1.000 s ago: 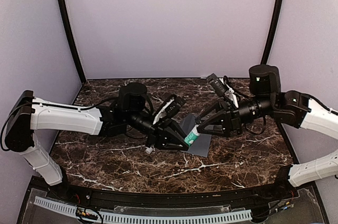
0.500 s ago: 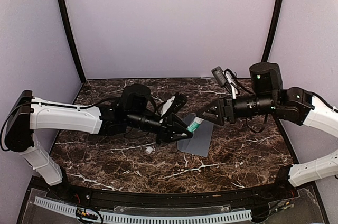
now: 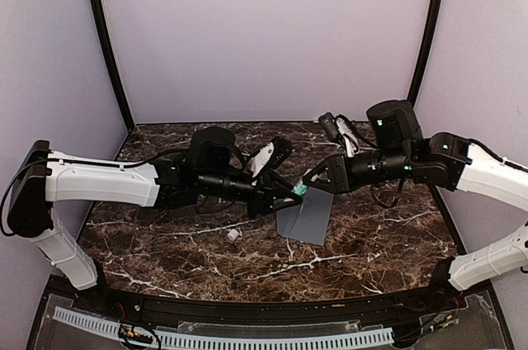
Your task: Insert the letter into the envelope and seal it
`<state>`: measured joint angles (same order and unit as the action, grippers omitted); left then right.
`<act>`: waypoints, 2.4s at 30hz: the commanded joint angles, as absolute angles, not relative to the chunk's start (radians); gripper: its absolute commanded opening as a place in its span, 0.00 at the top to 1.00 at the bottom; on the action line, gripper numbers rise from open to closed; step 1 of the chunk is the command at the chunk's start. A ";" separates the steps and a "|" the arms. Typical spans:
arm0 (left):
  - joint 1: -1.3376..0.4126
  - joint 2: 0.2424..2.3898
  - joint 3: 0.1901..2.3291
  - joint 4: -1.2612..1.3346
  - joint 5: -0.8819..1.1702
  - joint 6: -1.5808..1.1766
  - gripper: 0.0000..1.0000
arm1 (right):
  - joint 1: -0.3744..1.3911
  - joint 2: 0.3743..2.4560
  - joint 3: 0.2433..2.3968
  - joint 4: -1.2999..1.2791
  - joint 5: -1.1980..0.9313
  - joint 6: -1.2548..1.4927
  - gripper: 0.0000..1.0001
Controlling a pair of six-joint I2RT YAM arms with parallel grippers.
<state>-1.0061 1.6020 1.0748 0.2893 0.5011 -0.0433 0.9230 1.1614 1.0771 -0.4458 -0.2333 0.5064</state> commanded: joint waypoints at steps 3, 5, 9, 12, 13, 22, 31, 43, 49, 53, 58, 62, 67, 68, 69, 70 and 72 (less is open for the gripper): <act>-1.006 1.586 1.091 0.311 0.491 -0.024 1.00 | 0.927 1.154 1.087 -0.379 -0.267 0.486 0.87; -1.006 1.580 1.089 0.311 0.501 -0.026 1.00 | 0.926 1.152 1.083 -0.374 -0.300 0.461 0.88; -1.005 1.563 1.084 0.307 0.591 -0.033 1.00 | 0.926 1.132 1.055 -0.349 -0.371 0.373 0.88; -1.001 1.554 1.073 0.330 0.795 -0.050 1.00 | 0.926 1.112 1.031 -0.338 -0.392 0.316 0.88; -1.000 1.552 1.071 0.341 0.866 -0.070 1.00 | 0.927 1.108 1.025 -0.332 -0.396 0.308 0.87; -0.999 1.564 1.071 0.454 1.117 -0.183 1.00 | 0.927 1.100 1.006 -0.285 -0.549 0.249 0.85; -0.999 1.573 1.079 0.409 1.120 -0.153 1.00 | 0.926 1.081 1.001 -0.279 -0.520 0.259 0.59; -0.999 1.555 1.103 0.199 0.777 -0.023 1.00 | 0.927 1.070 1.037 -0.335 -0.425 0.381 0.37; -1.000 1.538 1.101 0.184 0.632 0.020 1.00 | 0.927 1.085 1.068 -0.407 -0.323 0.457 0.37; -1.005 1.531 1.104 0.179 0.516 0.046 1.00 | 0.927 1.118 1.086 -0.441 -0.306 0.493 0.37; -1.013 1.539 1.114 0.165 0.461 0.071 1.00 | 0.927 1.183 1.106 -0.451 -0.306 0.502 0.40; -1.023 1.551 1.117 0.166 0.423 0.086 1.00 | 0.926 1.222 1.120 -0.442 -0.307 0.501 0.45; -1.031 1.560 1.118 0.161 0.396 0.106 1.00 | 0.927 1.246 1.127 -0.433 -0.274 0.499 0.55; -1.032 1.560 1.118 0.161 0.394 0.107 1.00 | 0.927 1.252 1.130 -0.434 -0.273 0.499 0.57; -1.033 1.560 1.116 0.161 0.388 0.109 1.00 | 0.927 1.257 1.130 -0.437 -0.271 0.499 0.59; -1.034 1.560 1.115 0.161 0.383 0.110 1.00 | 0.927 1.262 1.132 -0.438 -0.271 0.497 0.61; -1.034 1.560 1.113 0.161 0.376 0.114 1.00 | 0.927 1.269 1.132 -0.437 -0.271 0.495 0.65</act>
<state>-1.0271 1.5814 1.0863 0.1673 0.4030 0.0887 0.9283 1.2552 1.0985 -0.4618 -0.2893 0.4969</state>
